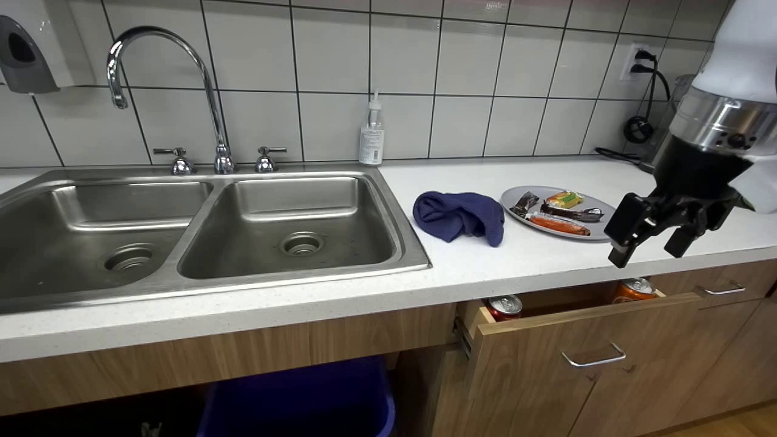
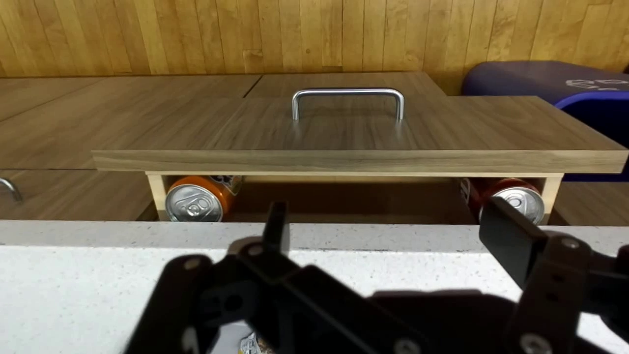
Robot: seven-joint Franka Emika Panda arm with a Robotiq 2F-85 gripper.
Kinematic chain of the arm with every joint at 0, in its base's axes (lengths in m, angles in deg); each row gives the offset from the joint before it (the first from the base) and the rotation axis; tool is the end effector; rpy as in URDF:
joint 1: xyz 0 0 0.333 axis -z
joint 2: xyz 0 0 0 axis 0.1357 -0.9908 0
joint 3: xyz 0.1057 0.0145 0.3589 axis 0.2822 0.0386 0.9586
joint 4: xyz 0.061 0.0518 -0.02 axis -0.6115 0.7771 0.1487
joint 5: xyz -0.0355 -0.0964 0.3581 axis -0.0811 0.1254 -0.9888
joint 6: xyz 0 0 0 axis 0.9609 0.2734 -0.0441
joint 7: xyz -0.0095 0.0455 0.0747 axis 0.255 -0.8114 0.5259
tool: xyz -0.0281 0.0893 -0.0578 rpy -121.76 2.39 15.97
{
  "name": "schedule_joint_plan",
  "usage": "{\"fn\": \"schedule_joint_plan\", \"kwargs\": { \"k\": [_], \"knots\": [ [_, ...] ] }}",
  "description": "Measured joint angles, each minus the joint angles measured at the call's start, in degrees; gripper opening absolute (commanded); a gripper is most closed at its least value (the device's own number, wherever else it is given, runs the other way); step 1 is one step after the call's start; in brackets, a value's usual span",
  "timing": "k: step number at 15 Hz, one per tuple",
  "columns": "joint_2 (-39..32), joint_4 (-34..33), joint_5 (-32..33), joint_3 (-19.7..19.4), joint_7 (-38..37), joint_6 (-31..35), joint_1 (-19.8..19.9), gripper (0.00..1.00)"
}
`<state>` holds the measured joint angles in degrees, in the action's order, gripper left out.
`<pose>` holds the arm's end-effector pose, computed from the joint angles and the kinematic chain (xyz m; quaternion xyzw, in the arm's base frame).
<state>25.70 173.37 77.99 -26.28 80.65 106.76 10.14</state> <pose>0.3792 0.0255 0.3478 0.9964 0.0258 0.0696 0.0413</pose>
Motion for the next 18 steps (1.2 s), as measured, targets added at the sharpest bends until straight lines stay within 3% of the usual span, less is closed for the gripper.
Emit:
{"fn": "schedule_joint_plan", "kwargs": {
  "k": [6, 18],
  "knots": [
    [-6.41, -2.27, 5.84, -0.59, -5.0, 3.16, 0.45, 1.0],
    [-18.63, -10.64, 15.31, -2.24, -14.64, 3.41, -0.59, 1.0]
  ]
}}
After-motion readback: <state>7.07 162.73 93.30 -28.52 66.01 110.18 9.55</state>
